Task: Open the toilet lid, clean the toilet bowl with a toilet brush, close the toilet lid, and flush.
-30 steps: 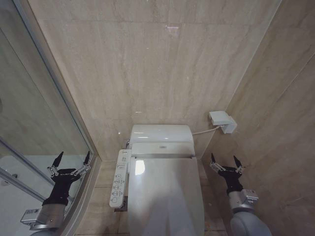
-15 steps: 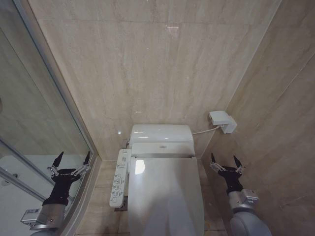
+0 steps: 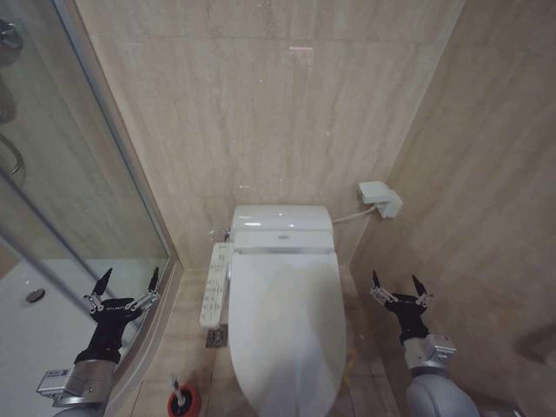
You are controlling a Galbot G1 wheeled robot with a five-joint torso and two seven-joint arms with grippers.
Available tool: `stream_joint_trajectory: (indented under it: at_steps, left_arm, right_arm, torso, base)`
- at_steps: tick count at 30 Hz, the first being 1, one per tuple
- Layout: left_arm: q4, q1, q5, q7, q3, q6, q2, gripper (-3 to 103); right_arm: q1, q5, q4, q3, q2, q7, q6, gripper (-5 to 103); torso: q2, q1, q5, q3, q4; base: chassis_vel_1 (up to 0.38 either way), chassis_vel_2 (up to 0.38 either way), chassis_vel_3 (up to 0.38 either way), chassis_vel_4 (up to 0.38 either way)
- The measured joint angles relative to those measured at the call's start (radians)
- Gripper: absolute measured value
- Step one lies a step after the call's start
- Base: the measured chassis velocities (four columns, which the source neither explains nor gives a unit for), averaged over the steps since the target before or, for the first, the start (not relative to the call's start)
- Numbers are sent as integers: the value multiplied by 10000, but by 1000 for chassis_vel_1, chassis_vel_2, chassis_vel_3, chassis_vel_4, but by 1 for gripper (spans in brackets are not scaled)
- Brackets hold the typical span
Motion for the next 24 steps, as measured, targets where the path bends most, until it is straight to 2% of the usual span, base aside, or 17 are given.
stream_joint_trajectory:
  at_steps: [2, 5, 6, 8, 11, 20, 24]
  left_arm:
    - [-3, 0, 0, 0, -1, -1, 0, 100]
    - [0, 1, -1, 0, -1, 0, 0, 100]
    - [-3, 3, -1, 0, -2, 0, 0, 100]
    - [-2, 4, -1, 0, -1, 0, 0, 100]
    - [-3, 5, -2, 0, -2, -1, 0, 100]
    - [-4, -7, -2, 0, -2, -1, 1, 100]
    - [-3, -4, -2, 0, -2, -1, 0, 100]
  right_arm:
    - [-5, 0, 0, 0, 0, 0, 0, 100]
    - [-3, 0, 0, 0, 0, 0, 0, 100]
    - [-7, 1, 0, 0, 0, -1, 0, 100]
    - [-12, 0, 0, 0, 0, 1, 0, 100]
    - [-14, 0, 0, 2, 0, 1, 0, 100]
    - [3, 0, 0, 1, 0, 0, 0, 100]
    - [8, 0, 0, 0, 0, 0, 0, 100]
  torso:
    - [1, -2, 12, -2, -1]
    - [0, -2, -5, -1, 2]
    - [1, -5, 15, -2, 3]
    - [2, -9, 4, -4, 0]
    - [6, -13, 7, -6, 2]
    - [-5, 11, 6, 4, -3]
    - [-6, 8, 4, 3, 6]
  base:
    - [238, -282, -248, 245]
    - [260, -282, -287, 274]
    - [311, -278, -298, 299]
    - [250, -269, -245, 268]
    - [181, -221, -203, 215]
    - [5, 7, -14, 15]
    - [19, -14, -47, 44]
